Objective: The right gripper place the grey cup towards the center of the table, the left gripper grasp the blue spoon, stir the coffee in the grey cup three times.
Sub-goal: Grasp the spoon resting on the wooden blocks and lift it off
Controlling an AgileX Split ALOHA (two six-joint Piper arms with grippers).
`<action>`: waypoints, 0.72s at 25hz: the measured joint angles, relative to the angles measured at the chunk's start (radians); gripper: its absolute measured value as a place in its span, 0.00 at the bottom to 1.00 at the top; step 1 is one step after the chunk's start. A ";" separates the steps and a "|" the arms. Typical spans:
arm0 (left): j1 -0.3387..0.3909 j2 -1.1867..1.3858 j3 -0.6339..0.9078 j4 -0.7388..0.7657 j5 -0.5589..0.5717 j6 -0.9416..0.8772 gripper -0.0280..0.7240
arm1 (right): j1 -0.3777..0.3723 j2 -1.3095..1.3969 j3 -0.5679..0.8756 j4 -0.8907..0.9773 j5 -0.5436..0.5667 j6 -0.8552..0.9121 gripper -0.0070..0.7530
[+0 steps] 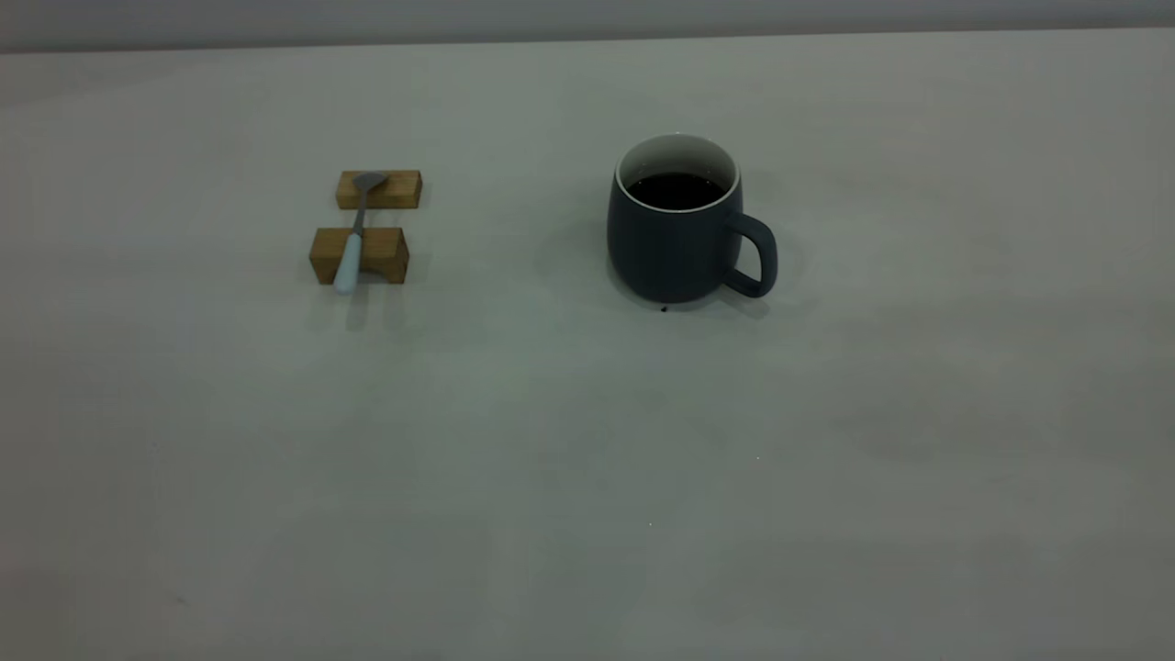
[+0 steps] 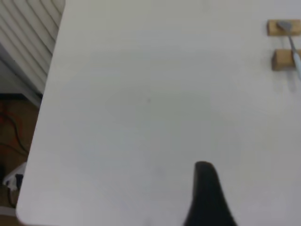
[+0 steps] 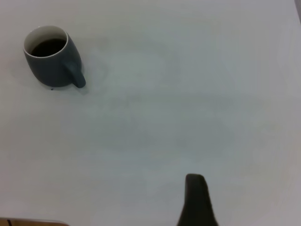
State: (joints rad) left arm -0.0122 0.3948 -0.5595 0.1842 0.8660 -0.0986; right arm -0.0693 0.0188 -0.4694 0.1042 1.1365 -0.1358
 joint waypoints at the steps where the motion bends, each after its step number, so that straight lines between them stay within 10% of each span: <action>1: 0.000 0.078 -0.006 0.002 -0.045 -0.018 0.83 | 0.000 0.000 0.000 0.000 0.000 0.000 0.79; 8: 0.000 0.598 -0.137 -0.058 -0.248 -0.079 0.88 | 0.000 0.000 0.000 0.000 0.000 0.000 0.79; 18: -0.087 1.283 -0.503 -0.074 -0.231 -0.066 0.88 | 0.000 0.000 0.000 0.000 0.000 0.000 0.79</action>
State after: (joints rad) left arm -0.0988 1.6776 -1.0627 0.1102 0.6348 -0.1650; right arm -0.0693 0.0188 -0.4694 0.1042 1.1365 -0.1358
